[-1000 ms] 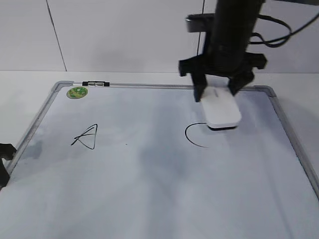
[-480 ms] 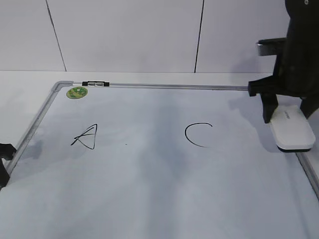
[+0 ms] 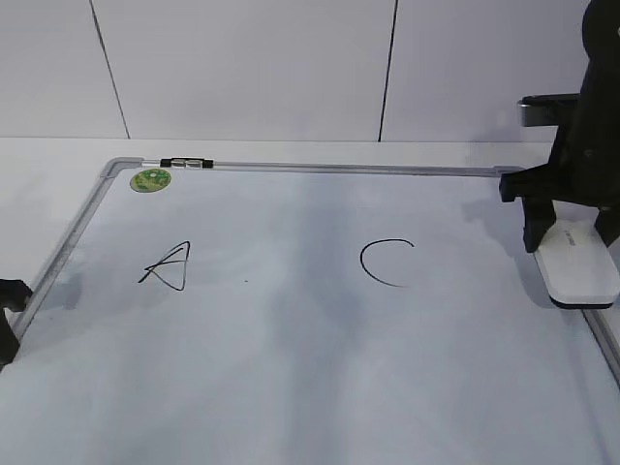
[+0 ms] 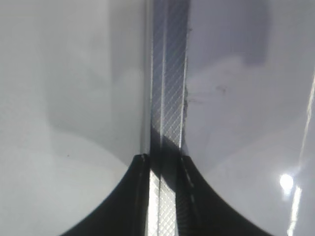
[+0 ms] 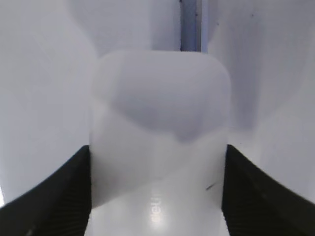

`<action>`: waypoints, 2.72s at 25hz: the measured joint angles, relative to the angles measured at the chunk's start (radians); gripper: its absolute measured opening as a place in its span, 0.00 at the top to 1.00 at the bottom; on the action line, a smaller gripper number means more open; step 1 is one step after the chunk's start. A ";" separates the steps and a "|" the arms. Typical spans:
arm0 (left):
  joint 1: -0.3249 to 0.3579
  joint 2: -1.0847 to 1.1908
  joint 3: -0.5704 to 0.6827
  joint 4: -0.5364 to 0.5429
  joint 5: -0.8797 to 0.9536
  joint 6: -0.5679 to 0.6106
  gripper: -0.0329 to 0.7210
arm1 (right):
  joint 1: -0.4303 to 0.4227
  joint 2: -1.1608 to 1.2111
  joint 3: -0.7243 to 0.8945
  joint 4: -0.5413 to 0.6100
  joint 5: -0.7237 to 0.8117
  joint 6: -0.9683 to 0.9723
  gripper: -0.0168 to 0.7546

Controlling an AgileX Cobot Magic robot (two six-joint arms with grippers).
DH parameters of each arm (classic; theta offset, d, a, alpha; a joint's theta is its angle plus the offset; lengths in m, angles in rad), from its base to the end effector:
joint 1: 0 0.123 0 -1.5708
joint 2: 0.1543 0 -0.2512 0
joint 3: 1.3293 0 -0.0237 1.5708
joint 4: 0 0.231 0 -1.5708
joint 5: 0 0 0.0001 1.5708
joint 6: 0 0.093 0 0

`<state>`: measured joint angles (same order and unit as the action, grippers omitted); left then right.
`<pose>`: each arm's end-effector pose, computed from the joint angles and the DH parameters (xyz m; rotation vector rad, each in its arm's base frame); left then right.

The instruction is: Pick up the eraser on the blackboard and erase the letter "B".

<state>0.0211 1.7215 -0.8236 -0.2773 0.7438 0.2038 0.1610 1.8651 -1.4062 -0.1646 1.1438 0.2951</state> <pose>0.2552 -0.0119 0.1202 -0.0316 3.0908 -0.2885 0.3361 0.0405 0.1957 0.1065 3.0448 -0.2065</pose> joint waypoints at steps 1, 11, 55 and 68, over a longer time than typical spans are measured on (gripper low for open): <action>0.000 0.000 0.000 0.000 0.000 0.000 0.84 | 0.000 0.000 0.000 0.000 -0.007 0.000 0.28; 0.000 0.000 0.000 0.000 0.000 0.000 0.84 | 0.000 0.060 0.036 -0.004 -0.059 0.000 0.28; 0.000 0.000 0.000 -0.001 0.004 0.000 0.82 | 0.000 0.041 -0.051 0.043 -0.059 -0.088 0.16; -0.002 -0.253 0.034 0.059 0.129 0.003 0.35 | 0.002 -0.229 -0.072 0.106 -0.074 -0.167 0.18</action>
<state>0.0191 1.4687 -0.7899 -0.2179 0.8731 0.2071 0.1628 1.6364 -1.4781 -0.0585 1.0696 0.1277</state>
